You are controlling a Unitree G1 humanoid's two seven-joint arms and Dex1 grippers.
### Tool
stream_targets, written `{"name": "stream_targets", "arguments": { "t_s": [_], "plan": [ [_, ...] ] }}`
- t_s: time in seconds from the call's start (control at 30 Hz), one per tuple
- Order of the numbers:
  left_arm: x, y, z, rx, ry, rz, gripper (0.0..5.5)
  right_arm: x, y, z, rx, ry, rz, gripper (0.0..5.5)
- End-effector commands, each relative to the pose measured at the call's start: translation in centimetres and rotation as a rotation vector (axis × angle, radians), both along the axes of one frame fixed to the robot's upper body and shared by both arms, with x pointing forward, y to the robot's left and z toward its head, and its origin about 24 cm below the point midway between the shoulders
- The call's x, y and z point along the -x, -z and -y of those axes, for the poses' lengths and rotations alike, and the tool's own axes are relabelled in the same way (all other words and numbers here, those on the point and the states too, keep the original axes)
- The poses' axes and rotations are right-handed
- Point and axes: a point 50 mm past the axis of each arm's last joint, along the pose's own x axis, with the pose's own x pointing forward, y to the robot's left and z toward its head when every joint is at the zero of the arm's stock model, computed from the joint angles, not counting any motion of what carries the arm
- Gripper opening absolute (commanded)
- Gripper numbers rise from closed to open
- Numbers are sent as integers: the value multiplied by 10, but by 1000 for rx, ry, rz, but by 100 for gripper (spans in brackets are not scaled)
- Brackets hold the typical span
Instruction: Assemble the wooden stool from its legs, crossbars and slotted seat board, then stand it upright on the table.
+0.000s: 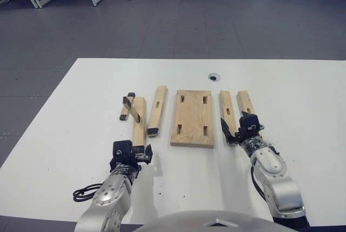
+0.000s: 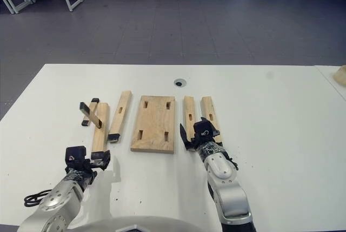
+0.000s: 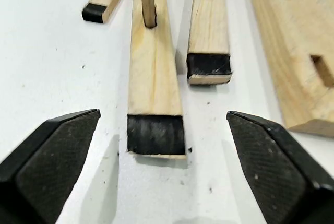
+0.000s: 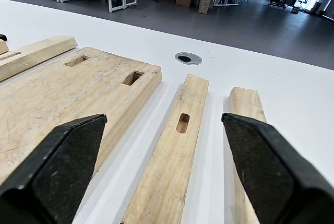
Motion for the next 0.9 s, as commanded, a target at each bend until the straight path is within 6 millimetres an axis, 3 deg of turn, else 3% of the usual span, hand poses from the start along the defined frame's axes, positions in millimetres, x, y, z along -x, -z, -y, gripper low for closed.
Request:
{"name": "stream_targets", "arguments": {
  "t_s": [0.03,0.1,0.2,0.33,0.57,0.6,0.7,0.8,0.87,0.9],
  "plan": [
    [-8,31,-4,-19,-4,-93,449,-4,-2,2,10,-6,3,405],
    [-14,44,-2,8,-33,-109,449,-5,-2,2,13,-11,3,405],
    [-20,43,2,60,-55,-64,393,-6,-4,5,17,-4,9,405],
    [-14,48,2,82,-59,-76,325,-11,-14,9,9,25,30,405],
    [-10,57,-5,70,-60,-82,211,-36,-38,15,-3,120,71,405],
    [-18,49,-7,72,-54,-2,205,-41,-37,17,-7,133,60,405],
    [-57,-12,-15,20,-13,389,204,-51,-32,23,-50,112,9,405],
    [-85,-73,-7,74,82,669,204,-61,-42,19,-225,-36,-21,439],
    [-96,-96,5,194,176,739,204,-70,-55,15,-379,-115,-43,484],
    [-101,-96,17,356,274,711,204,-75,-66,8,-543,-193,-78,501]
  ]
}}
